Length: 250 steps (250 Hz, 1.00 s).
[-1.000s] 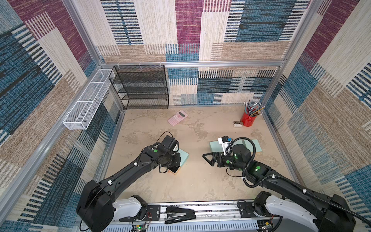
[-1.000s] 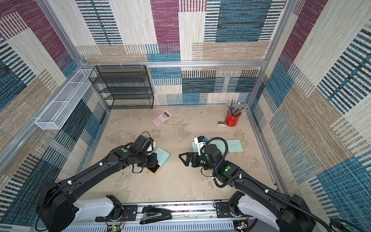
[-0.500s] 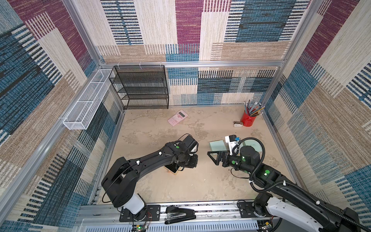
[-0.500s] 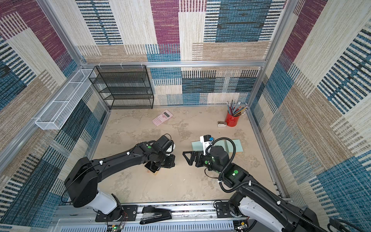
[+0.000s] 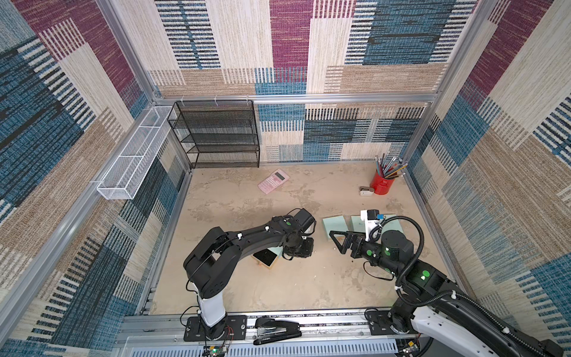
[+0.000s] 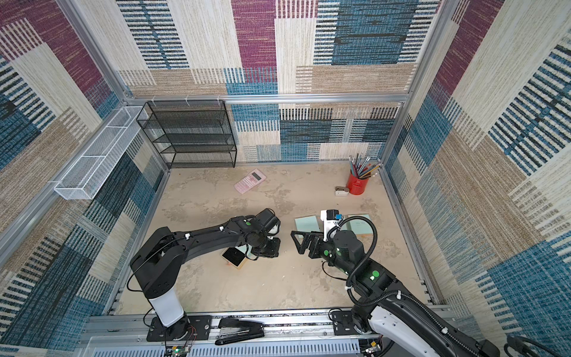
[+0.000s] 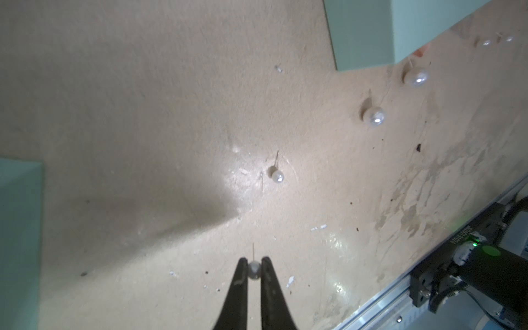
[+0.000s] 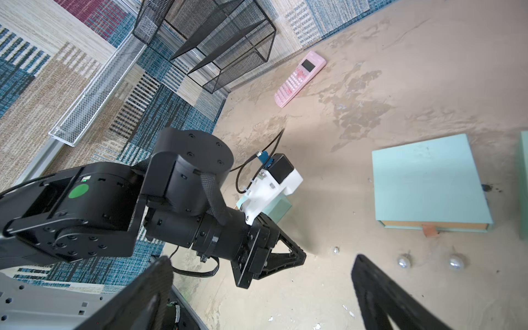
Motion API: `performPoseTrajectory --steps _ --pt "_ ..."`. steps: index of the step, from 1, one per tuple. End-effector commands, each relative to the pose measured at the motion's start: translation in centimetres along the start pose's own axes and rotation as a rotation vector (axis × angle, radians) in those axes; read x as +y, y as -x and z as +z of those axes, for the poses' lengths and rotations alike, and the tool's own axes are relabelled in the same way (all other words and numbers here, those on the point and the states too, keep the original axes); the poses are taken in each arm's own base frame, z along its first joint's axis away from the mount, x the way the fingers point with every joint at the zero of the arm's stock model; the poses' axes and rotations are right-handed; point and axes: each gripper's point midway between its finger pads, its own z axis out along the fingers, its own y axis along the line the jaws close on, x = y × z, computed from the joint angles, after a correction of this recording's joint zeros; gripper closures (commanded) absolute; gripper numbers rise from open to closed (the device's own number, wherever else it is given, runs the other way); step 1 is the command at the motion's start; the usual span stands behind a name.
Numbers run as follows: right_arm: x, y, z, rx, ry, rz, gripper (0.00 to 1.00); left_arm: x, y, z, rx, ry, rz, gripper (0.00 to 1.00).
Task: Take out the earrings from the drawer-style jewelry box
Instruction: Place the earring at the center of the board.
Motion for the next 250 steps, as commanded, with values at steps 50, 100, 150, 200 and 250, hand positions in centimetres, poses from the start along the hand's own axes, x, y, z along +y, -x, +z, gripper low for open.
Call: performPoseTrajectory --steps 50,100,150,200,250 --pt "-0.7 -0.3 -0.2 -0.001 -0.024 0.006 0.01 0.7 0.7 1.4 0.007 0.033 -0.020 0.90" --pt "-0.8 -0.6 0.1 0.013 -0.023 0.003 0.01 1.1 0.7 1.8 0.012 0.043 -0.033 0.90" --pt "-0.7 -0.8 0.3 0.021 -0.018 0.003 0.01 1.5 0.7 1.9 0.010 0.052 -0.037 0.88" --pt "-0.8 -0.9 0.4 0.025 -0.019 0.003 0.01 1.9 0.8 1.9 0.009 0.061 -0.044 0.86" --pt "-0.8 -1.0 0.6 0.030 -0.017 0.005 0.01 1.9 0.6 1.9 0.013 0.053 -0.046 0.84"
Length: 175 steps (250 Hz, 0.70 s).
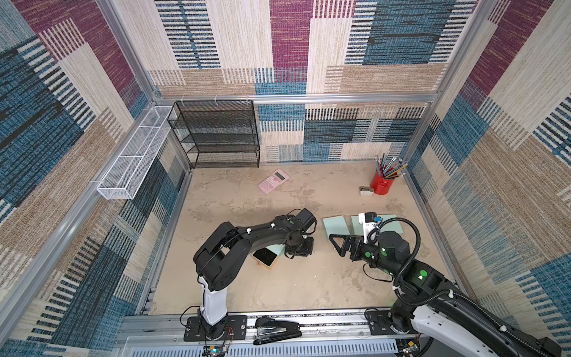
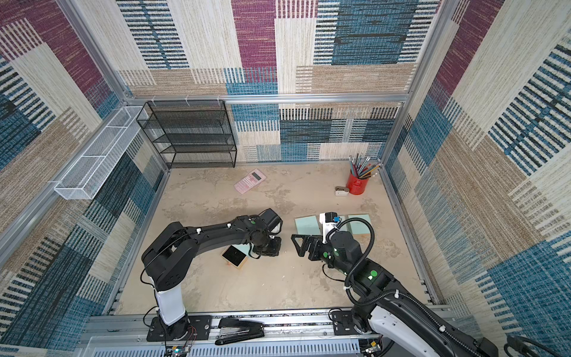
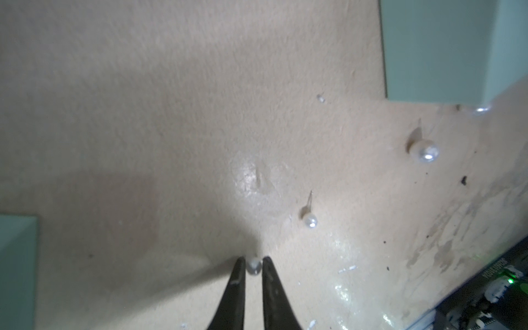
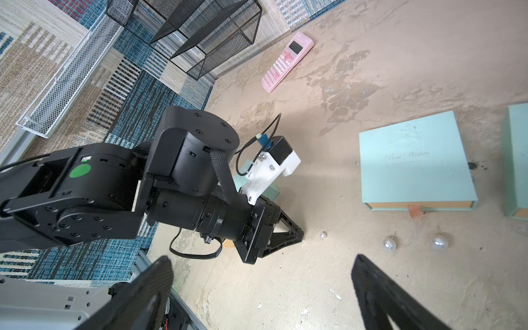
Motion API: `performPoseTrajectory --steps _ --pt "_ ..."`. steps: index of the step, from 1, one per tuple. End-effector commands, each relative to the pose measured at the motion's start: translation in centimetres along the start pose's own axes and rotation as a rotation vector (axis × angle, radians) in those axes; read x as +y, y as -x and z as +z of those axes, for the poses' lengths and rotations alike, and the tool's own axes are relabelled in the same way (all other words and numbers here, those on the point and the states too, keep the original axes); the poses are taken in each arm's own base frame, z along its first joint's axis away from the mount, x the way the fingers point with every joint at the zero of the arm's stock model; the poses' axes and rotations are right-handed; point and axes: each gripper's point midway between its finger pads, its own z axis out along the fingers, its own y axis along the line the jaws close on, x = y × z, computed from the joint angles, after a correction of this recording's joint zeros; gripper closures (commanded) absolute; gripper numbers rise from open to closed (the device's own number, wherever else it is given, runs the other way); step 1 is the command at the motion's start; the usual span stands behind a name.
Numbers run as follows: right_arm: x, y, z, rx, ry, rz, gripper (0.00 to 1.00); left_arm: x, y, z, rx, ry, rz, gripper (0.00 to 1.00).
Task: Take out the earrings from the drawer-style jewelry box
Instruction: Place the earring at the center of the board.
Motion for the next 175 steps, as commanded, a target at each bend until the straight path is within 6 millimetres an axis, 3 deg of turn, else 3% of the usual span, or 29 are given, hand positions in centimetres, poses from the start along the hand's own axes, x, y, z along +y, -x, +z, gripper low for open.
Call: performPoseTrajectory --steps 1,87,175 --pt "0.4 0.3 0.1 -0.013 0.020 0.003 0.01 0.3 -0.2 0.1 0.006 0.005 -0.016 0.84" --pt "0.4 0.0 0.5 0.000 0.022 0.001 0.01 0.1 -0.1 -0.2 0.002 -0.006 -0.020 0.83" --pt "0.3 0.1 0.6 -0.003 0.017 0.001 0.01 -0.7 0.0 -2.5 -0.036 -0.050 -0.019 0.79"
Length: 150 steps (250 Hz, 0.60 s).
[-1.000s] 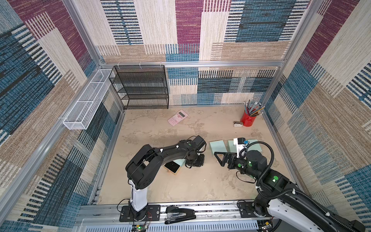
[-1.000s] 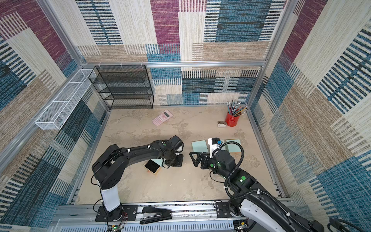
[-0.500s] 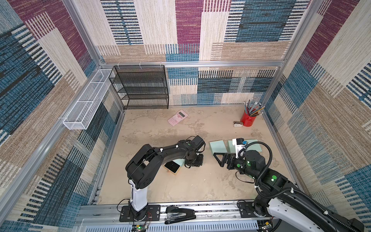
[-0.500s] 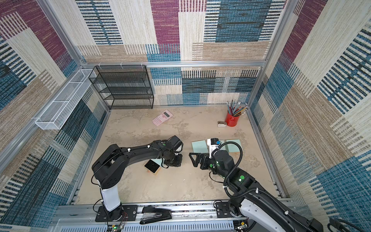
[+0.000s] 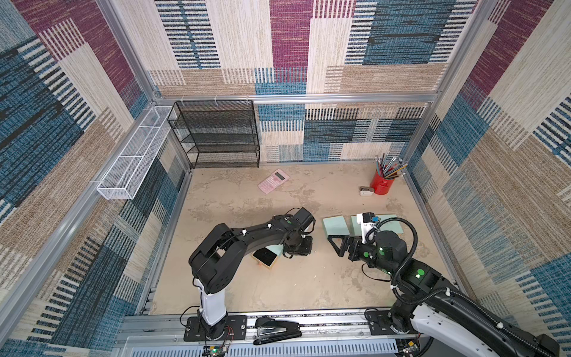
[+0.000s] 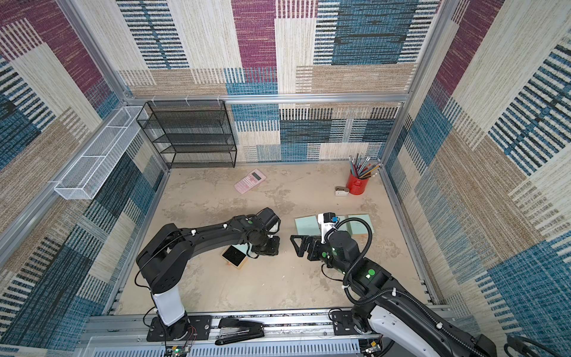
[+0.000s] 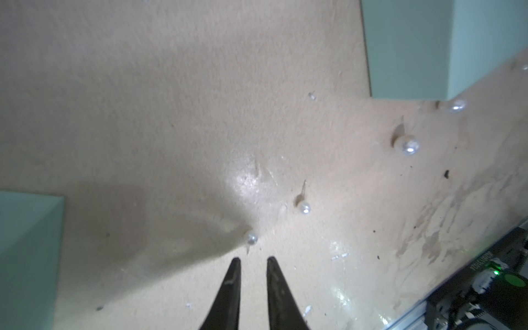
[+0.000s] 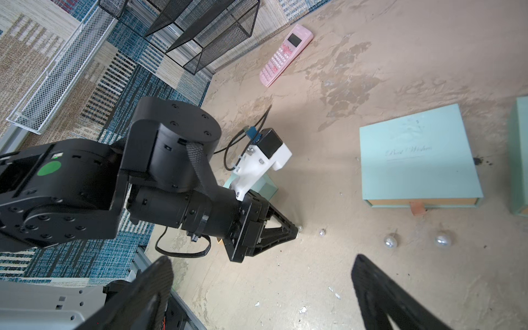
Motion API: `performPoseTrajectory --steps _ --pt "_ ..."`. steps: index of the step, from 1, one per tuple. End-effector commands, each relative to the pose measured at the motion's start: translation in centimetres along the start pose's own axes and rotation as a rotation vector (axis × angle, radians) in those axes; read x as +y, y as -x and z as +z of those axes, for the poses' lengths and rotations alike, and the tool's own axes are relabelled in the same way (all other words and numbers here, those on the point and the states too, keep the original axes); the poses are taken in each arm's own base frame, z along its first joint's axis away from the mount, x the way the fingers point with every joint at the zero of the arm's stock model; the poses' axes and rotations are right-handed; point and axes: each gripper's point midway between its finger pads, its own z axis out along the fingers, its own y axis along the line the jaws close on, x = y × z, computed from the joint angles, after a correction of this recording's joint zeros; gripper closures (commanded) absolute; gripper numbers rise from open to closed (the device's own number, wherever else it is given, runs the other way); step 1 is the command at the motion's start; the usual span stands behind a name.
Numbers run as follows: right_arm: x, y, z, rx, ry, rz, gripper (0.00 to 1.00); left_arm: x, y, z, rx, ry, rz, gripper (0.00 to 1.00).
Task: Take out the earrings from the drawer-style jewelry box
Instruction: Place the earring at the center of the board.
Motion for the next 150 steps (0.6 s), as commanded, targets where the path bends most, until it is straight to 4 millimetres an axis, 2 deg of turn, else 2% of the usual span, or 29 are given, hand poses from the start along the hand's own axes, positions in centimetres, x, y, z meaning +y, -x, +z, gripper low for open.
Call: performPoseTrajectory --steps 1,47,93,121,150 --pt "0.6 0.5 0.0 -0.022 0.023 0.000 0.01 -0.5 -0.1 -1.0 -0.010 -0.028 -0.015 0.79" --pt "0.7 0.7 0.0 -0.023 0.020 -0.008 0.01 -1.0 -0.2 -3.3 -0.048 -0.058 -0.018 0.77" --pt "1.2 1.3 0.4 -0.018 0.019 -0.033 0.01 -0.6 -0.5 -7.4 -0.132 -0.132 -0.063 0.75" --pt "1.7 1.5 1.2 -0.012 0.027 -0.054 0.01 1.2 -1.1 -10.6 -0.217 -0.180 -0.129 0.69" --pt "2.4 1.8 2.7 0.006 0.047 -0.079 0.01 4.0 -2.3 -13.7 -0.310 -0.200 -0.204 0.56"
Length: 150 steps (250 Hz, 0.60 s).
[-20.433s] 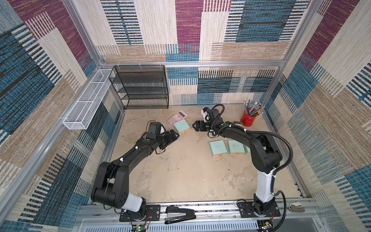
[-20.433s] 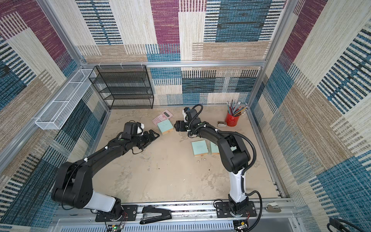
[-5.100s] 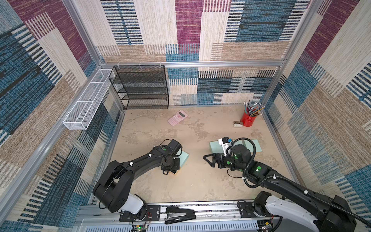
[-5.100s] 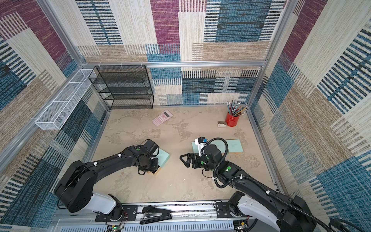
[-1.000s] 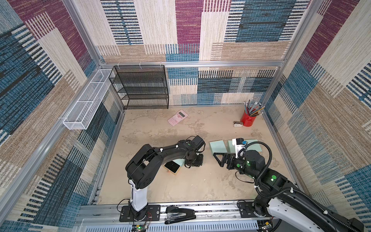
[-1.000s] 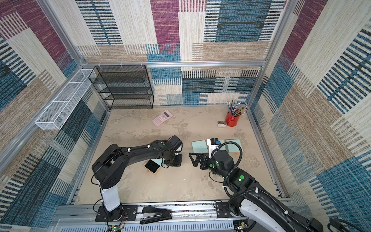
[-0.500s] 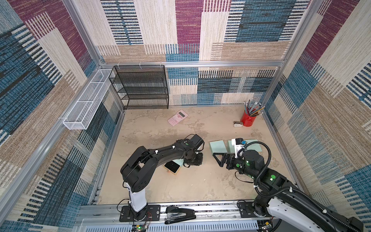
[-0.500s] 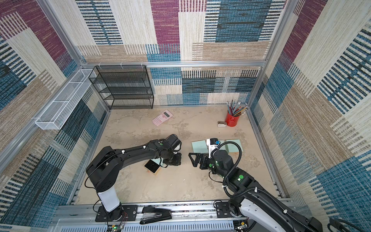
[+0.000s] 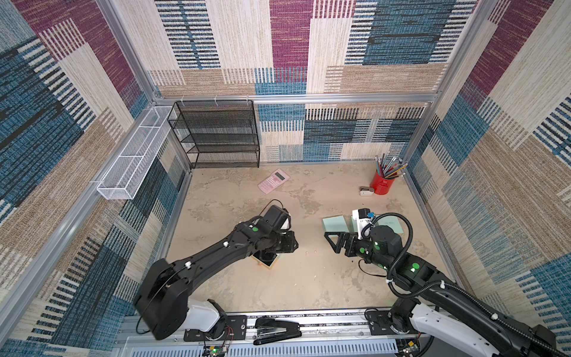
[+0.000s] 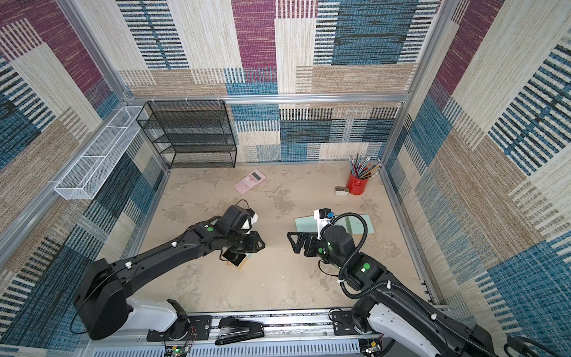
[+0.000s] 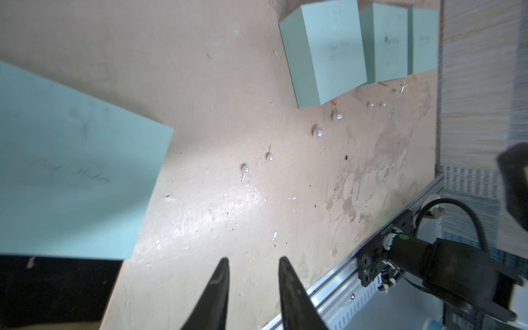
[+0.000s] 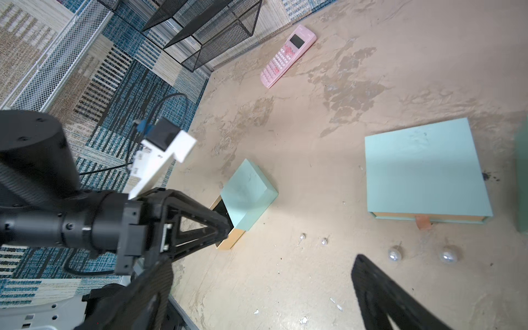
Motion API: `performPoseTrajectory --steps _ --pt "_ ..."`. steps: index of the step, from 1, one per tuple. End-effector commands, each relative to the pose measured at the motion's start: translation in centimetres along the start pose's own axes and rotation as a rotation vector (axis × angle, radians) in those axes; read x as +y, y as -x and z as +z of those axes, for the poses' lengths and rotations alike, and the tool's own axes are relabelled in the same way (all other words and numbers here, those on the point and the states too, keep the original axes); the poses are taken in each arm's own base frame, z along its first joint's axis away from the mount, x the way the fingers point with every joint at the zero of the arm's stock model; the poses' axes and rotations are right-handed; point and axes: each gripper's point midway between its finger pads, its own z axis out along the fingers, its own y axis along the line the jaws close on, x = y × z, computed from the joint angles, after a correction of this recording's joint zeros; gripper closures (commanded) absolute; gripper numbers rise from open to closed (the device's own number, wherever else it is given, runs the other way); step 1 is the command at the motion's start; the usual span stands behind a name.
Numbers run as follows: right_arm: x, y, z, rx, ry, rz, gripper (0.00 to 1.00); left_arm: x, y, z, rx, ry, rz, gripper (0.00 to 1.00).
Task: Take out the earrings from the drawer-style jewelry box
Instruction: Place the earring at the center of the board, then close the drawer of the jewelry box.
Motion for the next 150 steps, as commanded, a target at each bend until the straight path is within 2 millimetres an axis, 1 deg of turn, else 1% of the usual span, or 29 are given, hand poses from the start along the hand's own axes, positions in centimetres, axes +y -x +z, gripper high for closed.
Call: performPoseTrajectory --steps 1,16,35,53,64,91,123,150 --pt "1.7 1.1 1.1 -0.014 0.060 -0.045 0.01 1.6 0.0 -2.8 -0.077 -0.024 -0.096 0.56" --pt "2.3 1.4 2.1 -0.001 0.073 -0.063 0.01 2.8 -0.1 -4.6 -0.126 -0.031 -0.133 0.47" --pt "3.2 1.8 3.3 0.017 0.092 -0.088 0.01 4.0 -0.4 -6.7 -0.184 -0.031 -0.156 0.31" --pt "4.0 2.2 4.6 0.031 0.114 -0.111 0.01 4.8 -0.9 -8.0 -0.214 -0.024 -0.168 0.16" --pt "4.4 2.2 5.4 0.043 0.131 -0.123 0.01 5.1 -1.3 -8.6 -0.221 -0.022 -0.177 0.10" --pt "5.1 1.8 7.9 0.095 0.164 -0.137 0.01 5.6 -2.0 -9.0 -0.220 -0.046 -0.226 0.01" --pt "5.3 1.1 10.6 0.152 0.183 -0.132 0.01 6.2 -2.3 -8.5 -0.209 -0.122 -0.322 0.00" --pt "5.6 0.9 12.1 0.180 0.224 -0.126 0.01 6.7 -2.2 -7.6 -0.204 -0.230 -0.430 0.01"
